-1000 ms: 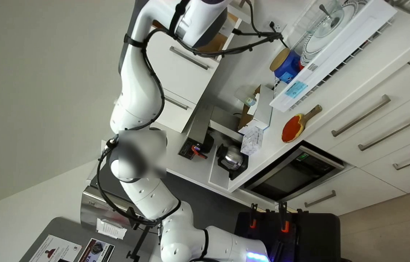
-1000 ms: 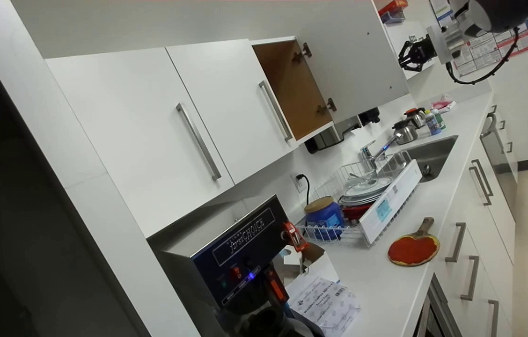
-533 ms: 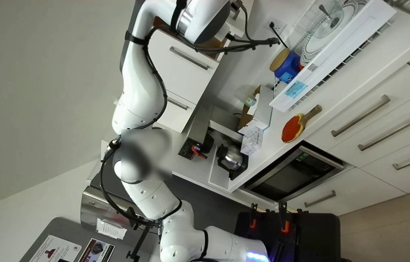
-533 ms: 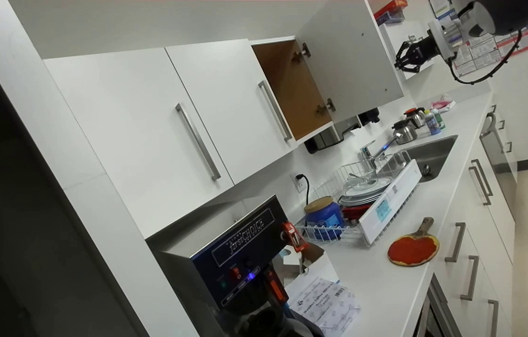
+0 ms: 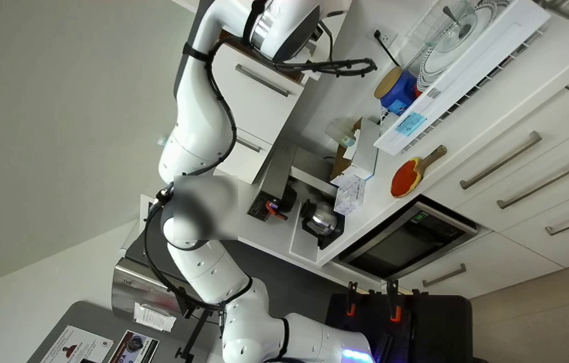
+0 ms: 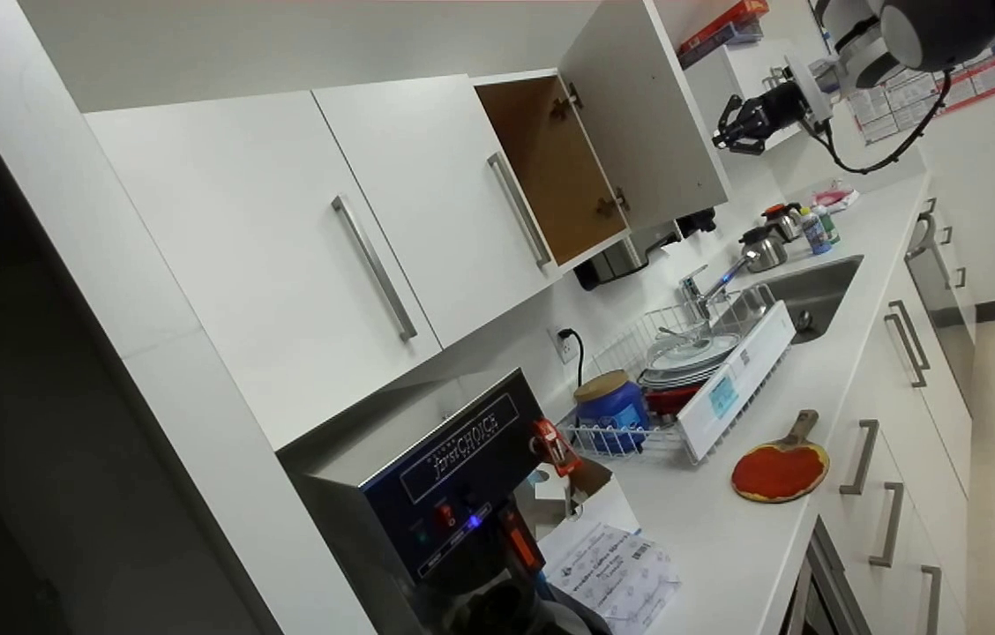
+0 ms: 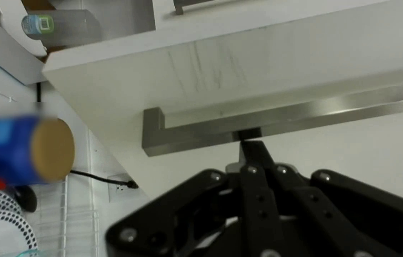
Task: Remove the blue object from the bottom shelf, put it in the drawer and then close the drawer
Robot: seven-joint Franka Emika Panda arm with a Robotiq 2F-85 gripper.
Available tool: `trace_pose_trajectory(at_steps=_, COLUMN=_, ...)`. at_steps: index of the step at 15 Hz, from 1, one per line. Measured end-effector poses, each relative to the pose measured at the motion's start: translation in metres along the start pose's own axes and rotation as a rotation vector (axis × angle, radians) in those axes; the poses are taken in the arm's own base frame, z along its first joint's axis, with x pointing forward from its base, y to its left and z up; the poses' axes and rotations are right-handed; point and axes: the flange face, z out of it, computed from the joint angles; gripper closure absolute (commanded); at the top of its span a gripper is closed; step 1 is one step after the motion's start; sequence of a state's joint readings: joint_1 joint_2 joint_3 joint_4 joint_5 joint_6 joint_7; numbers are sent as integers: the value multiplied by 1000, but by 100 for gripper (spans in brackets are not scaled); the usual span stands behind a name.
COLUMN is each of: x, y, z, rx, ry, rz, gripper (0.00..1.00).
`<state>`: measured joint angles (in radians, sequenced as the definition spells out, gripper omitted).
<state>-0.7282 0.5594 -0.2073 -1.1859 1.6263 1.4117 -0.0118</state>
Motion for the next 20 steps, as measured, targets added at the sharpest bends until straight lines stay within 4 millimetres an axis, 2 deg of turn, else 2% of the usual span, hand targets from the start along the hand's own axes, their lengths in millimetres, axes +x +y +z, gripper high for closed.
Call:
trace_pose_trajectory(at_steps=4, x=-5, y=7, z=48, rx=-4, ry=-66, rz=-31, gripper=100)
trace_pose_trajectory(at_steps=9, x=-21, y=11, z=96, rx=6, ry=-83, rz=-137, gripper=100)
trace_pose_trajectory(at_steps=15, x=-47, y=19, z=148, rx=48, ry=-3, rz=-299, gripper=100)
trace_pose_trajectory(at_steps=20, x=-71, y=34, z=212, rx=65, ry=97, rz=-440, gripper=100)
